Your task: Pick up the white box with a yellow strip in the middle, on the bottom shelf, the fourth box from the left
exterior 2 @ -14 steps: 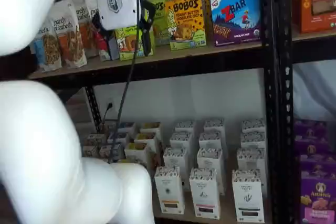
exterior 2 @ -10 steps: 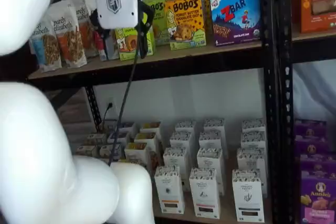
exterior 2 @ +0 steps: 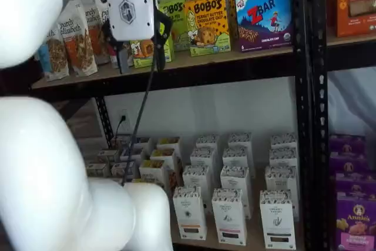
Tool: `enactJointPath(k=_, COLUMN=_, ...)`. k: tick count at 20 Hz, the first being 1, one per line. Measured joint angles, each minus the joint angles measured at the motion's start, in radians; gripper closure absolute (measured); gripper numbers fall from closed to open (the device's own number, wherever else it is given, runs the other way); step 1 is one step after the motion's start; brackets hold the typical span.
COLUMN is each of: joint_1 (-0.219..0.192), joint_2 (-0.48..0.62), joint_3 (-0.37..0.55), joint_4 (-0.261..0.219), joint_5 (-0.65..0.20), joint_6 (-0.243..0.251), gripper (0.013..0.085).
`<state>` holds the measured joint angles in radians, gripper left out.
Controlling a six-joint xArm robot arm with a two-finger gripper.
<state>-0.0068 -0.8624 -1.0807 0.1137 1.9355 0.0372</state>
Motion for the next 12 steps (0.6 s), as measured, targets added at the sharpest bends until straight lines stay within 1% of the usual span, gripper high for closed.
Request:
enactJointPath(k=4, joint_1=0.034, joint_2=-0.006, joint_3=0.059, joint_4=-0.022, joint_5=-0.073, joint_6=0.022, gripper=0.0130)
enactJointPath(k=10, joint_1=0.097, joint_2=0.008, joint_3=0.161, joint_4=-0.081, joint_5=-0.176, joint_6=0.066, gripper=0.0130)
enactJointPath(k=12, joint_1=0.107, joint_2=0.003, joint_3=0.200, joint_4=-0.088, joint_5=-0.223, joint_6=0.075, gripper=0.0130)
